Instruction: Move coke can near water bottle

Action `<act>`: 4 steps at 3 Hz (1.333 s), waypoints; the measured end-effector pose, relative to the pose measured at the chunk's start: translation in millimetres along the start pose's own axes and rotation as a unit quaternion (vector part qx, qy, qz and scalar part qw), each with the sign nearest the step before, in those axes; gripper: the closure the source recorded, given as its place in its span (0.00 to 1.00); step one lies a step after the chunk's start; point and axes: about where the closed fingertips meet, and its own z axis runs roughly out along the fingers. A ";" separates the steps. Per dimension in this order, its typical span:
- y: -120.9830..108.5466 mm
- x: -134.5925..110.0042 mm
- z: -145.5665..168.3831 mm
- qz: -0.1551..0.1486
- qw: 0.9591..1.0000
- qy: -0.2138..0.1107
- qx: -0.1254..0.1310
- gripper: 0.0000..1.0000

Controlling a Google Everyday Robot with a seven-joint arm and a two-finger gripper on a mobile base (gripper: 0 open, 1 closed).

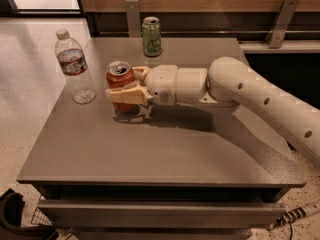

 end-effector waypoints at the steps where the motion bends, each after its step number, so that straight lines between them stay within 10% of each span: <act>1: 7.8 -0.6 20.1 0.001 1.000 -0.006 -0.024 1.00; 3: 16.6 11.9 52.8 0.015 0.997 -0.010 -0.072 1.00; 4: 19.2 10.5 55.4 0.014 0.997 -0.010 -0.075 0.74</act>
Offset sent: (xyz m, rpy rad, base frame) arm -0.0034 0.0600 -0.0198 0.0352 0.0508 0.1613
